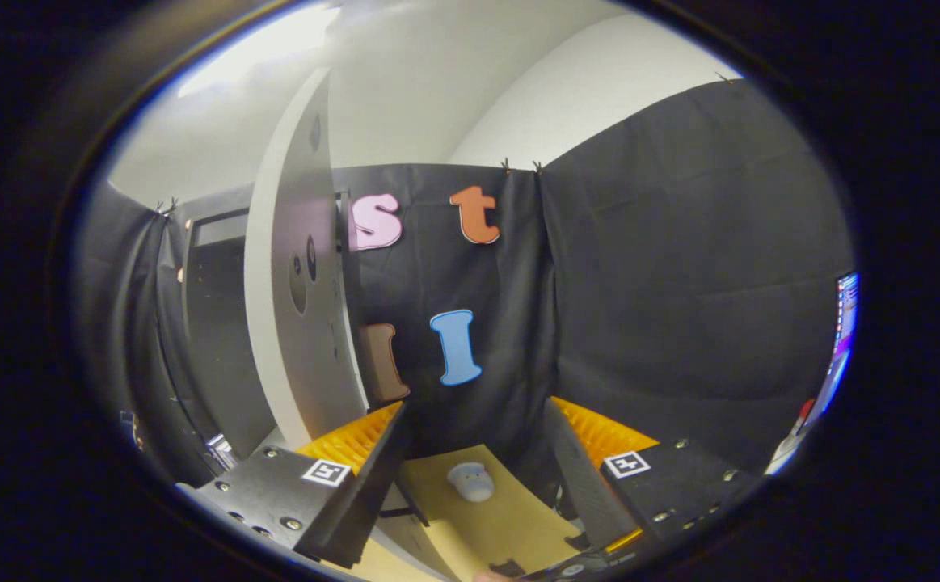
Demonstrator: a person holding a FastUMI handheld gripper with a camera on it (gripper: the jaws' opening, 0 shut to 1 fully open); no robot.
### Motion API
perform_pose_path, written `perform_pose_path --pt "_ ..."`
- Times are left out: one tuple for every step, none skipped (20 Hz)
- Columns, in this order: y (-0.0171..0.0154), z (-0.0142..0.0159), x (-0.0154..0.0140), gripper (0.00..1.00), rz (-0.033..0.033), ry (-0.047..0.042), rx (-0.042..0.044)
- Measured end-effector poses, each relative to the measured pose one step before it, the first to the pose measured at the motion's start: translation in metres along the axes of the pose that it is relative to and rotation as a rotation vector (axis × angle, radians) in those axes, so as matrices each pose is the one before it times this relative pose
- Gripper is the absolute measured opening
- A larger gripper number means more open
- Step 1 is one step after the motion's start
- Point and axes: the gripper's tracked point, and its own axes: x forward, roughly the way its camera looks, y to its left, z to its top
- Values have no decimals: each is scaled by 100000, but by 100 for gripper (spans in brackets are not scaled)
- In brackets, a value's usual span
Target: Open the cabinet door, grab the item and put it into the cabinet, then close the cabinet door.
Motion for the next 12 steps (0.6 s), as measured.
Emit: perform_pose_path --pt "463 -341 277 98 737 195 -688" --pt "203 52 1 98 1090 44 -583" --pt "165 -26 -22 98 1155 311 16" --pt "314 -107 -132 98 1496 532 429" --pt "394 -46 -304 98 1662 557 653" --pt "474 -117 -48 98 2037 497 124" --pt "497 -52 -114 98 2491 583 328" --pt "825 -216 30 98 3086 943 582" --pt "895 -163 -104 98 3247 1147 803" --pt "1064 -297 -295 98 3203 1132 561" --pt "944 -142 -79 98 3131 932 262" --pt "916 -176 30 98 3164 1059 244"
